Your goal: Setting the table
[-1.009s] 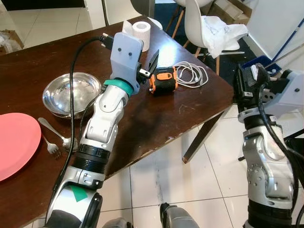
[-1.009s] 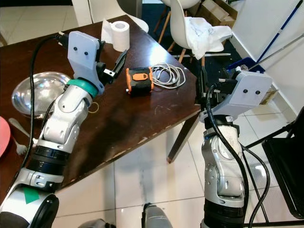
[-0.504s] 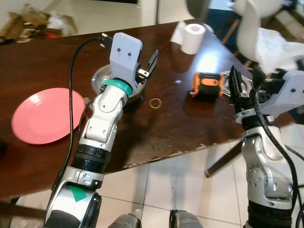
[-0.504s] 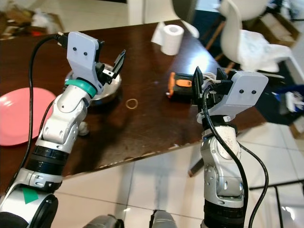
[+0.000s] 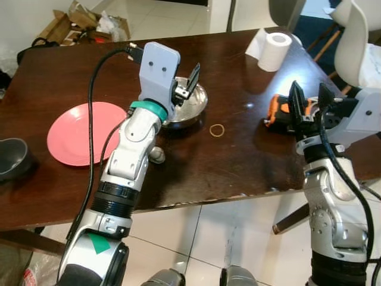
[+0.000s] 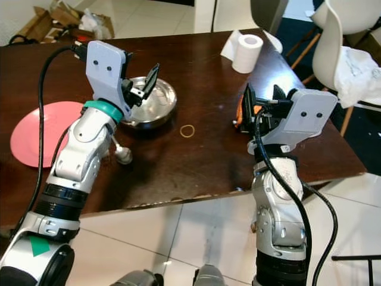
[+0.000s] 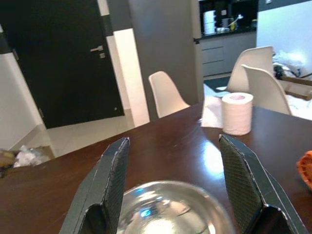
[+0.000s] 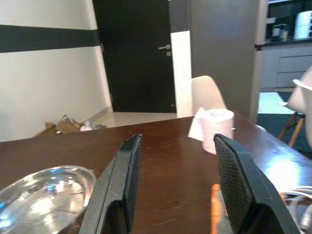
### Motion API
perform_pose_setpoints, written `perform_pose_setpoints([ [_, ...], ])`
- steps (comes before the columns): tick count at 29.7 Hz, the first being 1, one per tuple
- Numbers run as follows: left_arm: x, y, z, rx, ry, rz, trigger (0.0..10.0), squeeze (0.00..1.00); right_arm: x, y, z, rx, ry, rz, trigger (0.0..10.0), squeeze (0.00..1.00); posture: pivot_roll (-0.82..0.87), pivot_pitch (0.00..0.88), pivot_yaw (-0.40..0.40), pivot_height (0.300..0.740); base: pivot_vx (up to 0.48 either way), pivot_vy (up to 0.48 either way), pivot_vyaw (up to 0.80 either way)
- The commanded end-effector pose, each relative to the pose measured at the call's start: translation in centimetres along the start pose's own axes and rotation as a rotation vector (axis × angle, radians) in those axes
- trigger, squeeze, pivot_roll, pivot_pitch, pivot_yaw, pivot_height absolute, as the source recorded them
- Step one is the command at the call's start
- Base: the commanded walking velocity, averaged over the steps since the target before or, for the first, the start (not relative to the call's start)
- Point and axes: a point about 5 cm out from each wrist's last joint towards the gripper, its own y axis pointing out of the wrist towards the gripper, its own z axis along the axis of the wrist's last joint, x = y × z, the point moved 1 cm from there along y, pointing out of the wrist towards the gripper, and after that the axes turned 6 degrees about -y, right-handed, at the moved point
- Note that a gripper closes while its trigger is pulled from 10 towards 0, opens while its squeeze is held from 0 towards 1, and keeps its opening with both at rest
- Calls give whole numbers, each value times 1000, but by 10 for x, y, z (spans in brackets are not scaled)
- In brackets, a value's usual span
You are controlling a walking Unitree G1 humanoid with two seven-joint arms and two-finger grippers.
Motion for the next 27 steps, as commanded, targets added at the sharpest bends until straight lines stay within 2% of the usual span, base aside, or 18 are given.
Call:
perform_pose_setpoints([
  [1, -1, -1, -5, -21, 2, 2, 10000, 0, 1, -1, 2, 8, 3, -6, 10000, 0, -16, 0, 68, 740, 0, 0, 0],
  [5, -1, -1, -5, -20, 2, 0, 10000, 0, 2, -2, 1, 0, 15, -17, 10000, 0, -17, 0, 69, 740, 0, 0, -262],
  [27, 0, -1, -5, -21, -1, 1, 10000, 0, 4, -2, 0, -12, 30, -32, 10000, 0, -16, 0, 68, 740, 0, 0, -800],
])
